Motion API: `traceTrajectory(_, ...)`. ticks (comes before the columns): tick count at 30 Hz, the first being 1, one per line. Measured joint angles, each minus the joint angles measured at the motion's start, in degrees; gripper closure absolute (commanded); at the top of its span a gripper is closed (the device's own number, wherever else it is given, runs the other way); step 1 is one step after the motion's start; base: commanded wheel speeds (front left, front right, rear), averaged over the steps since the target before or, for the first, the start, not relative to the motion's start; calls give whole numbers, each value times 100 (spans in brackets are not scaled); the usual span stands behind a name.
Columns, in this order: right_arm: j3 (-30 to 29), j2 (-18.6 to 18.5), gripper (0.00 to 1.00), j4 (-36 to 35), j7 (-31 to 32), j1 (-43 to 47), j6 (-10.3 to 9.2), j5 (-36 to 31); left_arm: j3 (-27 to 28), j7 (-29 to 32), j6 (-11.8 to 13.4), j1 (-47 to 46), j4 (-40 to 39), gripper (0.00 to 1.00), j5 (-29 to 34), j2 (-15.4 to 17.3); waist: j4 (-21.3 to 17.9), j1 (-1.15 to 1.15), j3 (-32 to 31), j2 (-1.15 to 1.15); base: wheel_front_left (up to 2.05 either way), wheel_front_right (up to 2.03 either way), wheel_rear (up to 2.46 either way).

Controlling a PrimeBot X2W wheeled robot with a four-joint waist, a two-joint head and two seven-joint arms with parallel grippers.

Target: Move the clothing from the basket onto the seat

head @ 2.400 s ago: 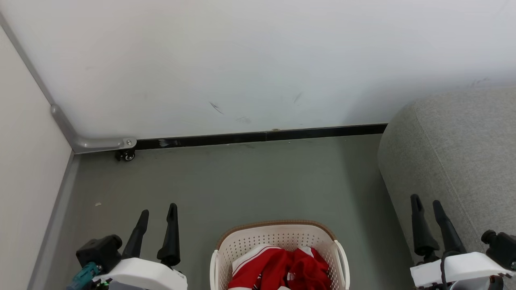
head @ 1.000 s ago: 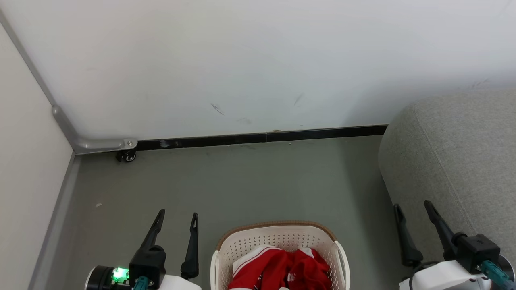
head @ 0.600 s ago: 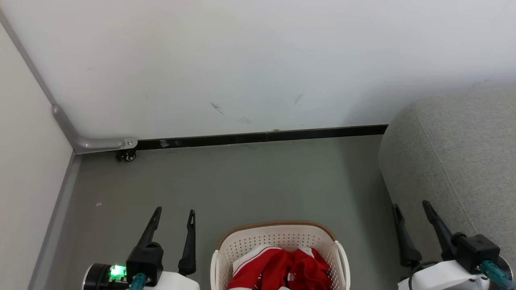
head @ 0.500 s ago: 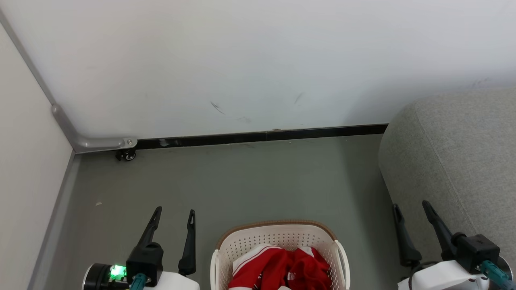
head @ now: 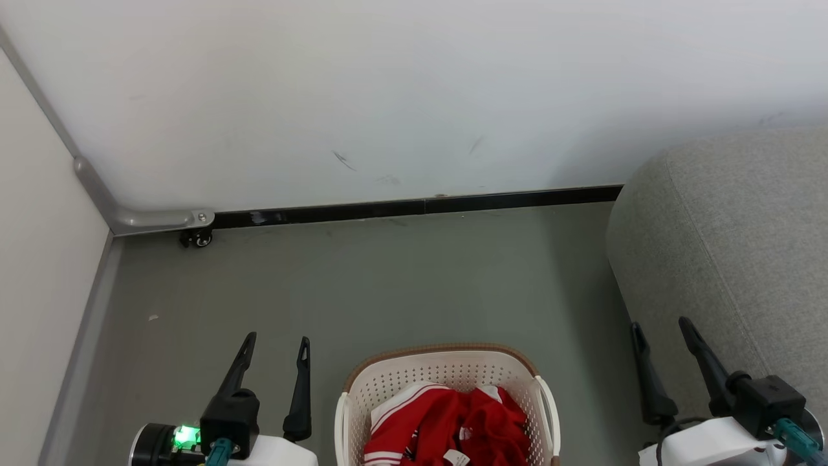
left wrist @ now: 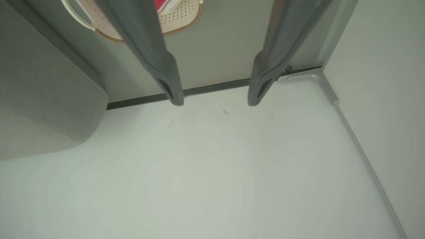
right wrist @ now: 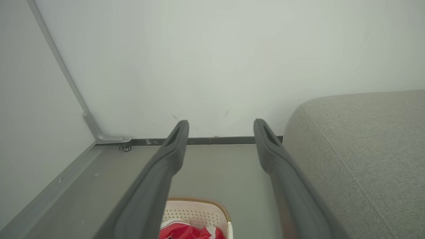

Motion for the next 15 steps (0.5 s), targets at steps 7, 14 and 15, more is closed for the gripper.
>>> traceTrajectory(7, -7, 0, 0, -97, -3, -9, 0, -14, -5, 0, -1, -203, -23, 0, 35, 14, -34, 0, 153, 0, 0, 0, 0)
traceTrajectory(14, 7, 0, 0, -145, -10, -44, 0, -19, -21, -1, -11, -266, -26, 0, 105, 37, -71, 0, 315, 0, 0, 0, 0)
traceTrajectory(15, 10, 0, 0, -148, -29, -75, 0, -19, -32, -1, -14, -297, -12, 0, 122, 43, -79, 0, 341, 0, 0, 0, 0)
